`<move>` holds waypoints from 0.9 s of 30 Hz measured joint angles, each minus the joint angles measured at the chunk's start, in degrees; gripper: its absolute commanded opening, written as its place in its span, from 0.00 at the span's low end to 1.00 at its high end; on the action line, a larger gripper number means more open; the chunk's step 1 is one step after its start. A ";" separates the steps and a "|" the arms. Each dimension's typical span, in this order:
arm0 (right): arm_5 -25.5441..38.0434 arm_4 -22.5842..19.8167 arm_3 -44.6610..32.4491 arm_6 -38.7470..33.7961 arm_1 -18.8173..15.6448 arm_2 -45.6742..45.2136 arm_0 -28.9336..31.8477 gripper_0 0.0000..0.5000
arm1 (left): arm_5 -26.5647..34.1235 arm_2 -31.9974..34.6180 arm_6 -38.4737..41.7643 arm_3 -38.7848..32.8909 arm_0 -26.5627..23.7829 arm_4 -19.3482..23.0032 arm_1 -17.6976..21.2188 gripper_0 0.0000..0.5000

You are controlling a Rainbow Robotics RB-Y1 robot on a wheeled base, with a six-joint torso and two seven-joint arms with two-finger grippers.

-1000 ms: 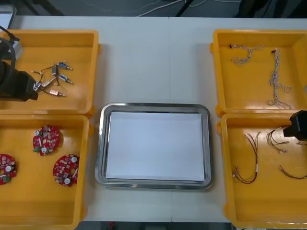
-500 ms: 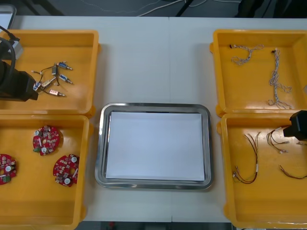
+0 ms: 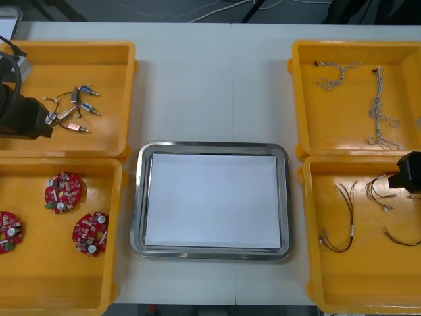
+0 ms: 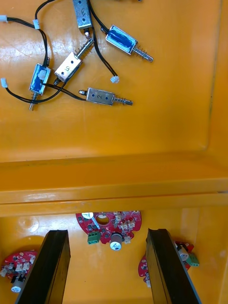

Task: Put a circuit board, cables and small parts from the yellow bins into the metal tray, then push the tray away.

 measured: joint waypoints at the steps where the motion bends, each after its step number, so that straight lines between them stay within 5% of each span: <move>1: 0.00 0.00 0.00 0.00 0.00 0.00 0.00 1.00 | 0.00 0.00 0.00 0.00 0.00 0.00 0.00 0.94; 27: 0.00 0.00 0.00 0.00 0.00 0.00 0.00 1.00 | 0.00 0.00 0.00 0.00 0.00 0.00 0.00 0.94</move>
